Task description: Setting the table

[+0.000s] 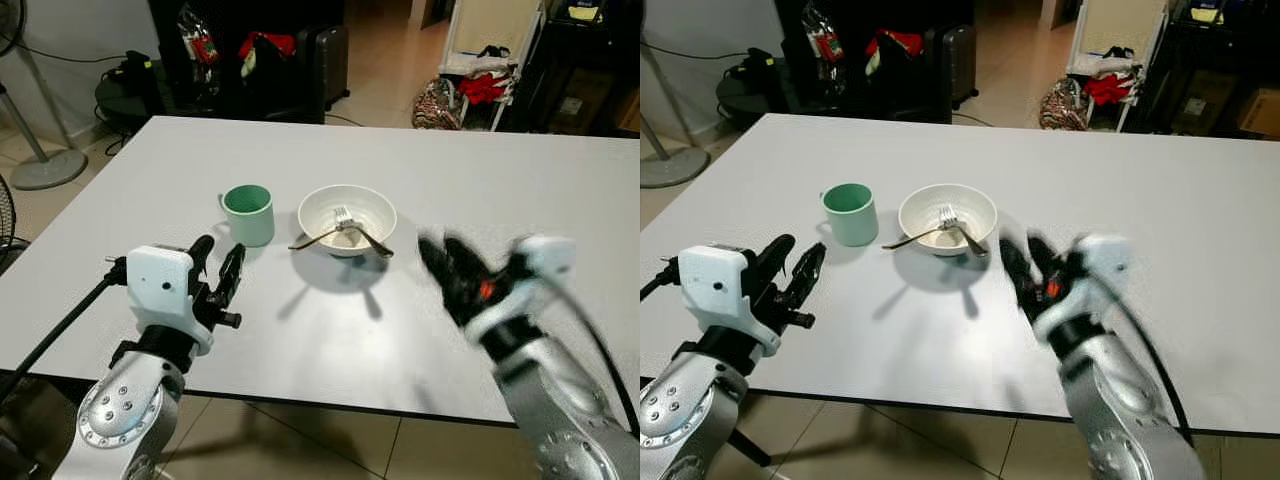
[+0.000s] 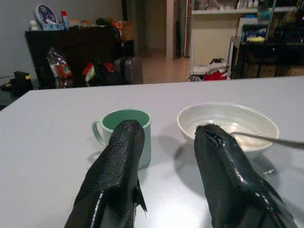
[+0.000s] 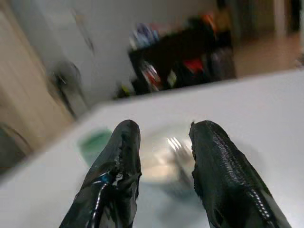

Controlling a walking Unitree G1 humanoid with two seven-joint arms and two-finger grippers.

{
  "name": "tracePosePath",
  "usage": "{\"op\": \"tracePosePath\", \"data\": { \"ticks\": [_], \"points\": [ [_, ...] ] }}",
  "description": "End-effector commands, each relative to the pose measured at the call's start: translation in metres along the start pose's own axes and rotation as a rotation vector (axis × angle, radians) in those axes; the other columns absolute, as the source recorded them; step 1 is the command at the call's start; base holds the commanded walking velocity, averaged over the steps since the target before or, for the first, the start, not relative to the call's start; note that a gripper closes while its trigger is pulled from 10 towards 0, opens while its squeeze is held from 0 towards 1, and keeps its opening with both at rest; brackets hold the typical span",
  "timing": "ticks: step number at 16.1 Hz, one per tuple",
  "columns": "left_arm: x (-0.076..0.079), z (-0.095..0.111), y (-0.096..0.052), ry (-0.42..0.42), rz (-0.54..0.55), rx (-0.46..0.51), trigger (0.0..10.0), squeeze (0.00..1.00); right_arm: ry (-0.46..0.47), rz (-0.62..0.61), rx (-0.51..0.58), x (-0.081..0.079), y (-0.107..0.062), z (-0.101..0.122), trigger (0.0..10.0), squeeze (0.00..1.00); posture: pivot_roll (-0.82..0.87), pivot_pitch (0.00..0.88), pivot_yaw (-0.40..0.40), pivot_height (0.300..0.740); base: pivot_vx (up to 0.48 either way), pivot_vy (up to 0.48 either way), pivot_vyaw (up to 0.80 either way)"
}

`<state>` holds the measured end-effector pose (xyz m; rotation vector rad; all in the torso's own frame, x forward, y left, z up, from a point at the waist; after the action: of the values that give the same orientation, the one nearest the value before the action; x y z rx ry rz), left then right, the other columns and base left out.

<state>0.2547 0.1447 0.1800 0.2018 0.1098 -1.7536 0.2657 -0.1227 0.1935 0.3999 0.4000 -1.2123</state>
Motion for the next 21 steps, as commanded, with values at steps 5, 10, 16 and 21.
{"op": "tracePosePath", "data": {
  "ticks": [5, 10, 16, 21],
  "points": [
    [0.0, 0.006, 0.007, -0.011, 0.039, 0.024, 10.0, 0.0, -0.088, 0.073, -0.016, -0.002, 0.01, 0.003, 10.0, 0.0, -0.05, 0.0, -0.008, 0.74, 0.0, 0.0, 0.0],
    [0.002, 0.006, 0.006, -0.017, 0.042, 0.017, 10.0, 0.0, -0.203, 0.113, -0.047, -0.007, 0.014, 0.0, 10.0, 0.0, -0.06, 0.0, 0.005, 0.74, 0.0, 0.0, 0.8],
    [0.002, 0.005, 0.009, 0.0, 0.032, 0.013, 10.0, 0.0, -0.249, 0.134, -0.062, -0.008, 0.016, -0.003, 10.0, 0.0, -0.06, 0.0, 0.008, 0.74, 0.0, 0.0, 0.8],
    [0.003, 0.006, 0.01, 0.009, 0.031, 0.017, 10.0, 0.0, -0.309, 0.062, 0.001, 0.001, 0.023, 0.009, 10.0, 0.0, -0.04, 0.0, -0.01, 0.74, 0.0, 0.0, 0.8]
  ]
}}
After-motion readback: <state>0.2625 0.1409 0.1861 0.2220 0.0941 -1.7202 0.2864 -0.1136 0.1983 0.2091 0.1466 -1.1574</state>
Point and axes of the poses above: a point about 5 cm out from each wrist's last joint towards the gripper, its own y axis pointing out of the wrist towards the gripper, its own z axis along the axis of the wrist's last joint, x = y × z, the point moved 5 cm from there along y, pointing out of the wrist towards the gripper, and after that the axes turned 10 degrees about y, right-handed, at the moved point
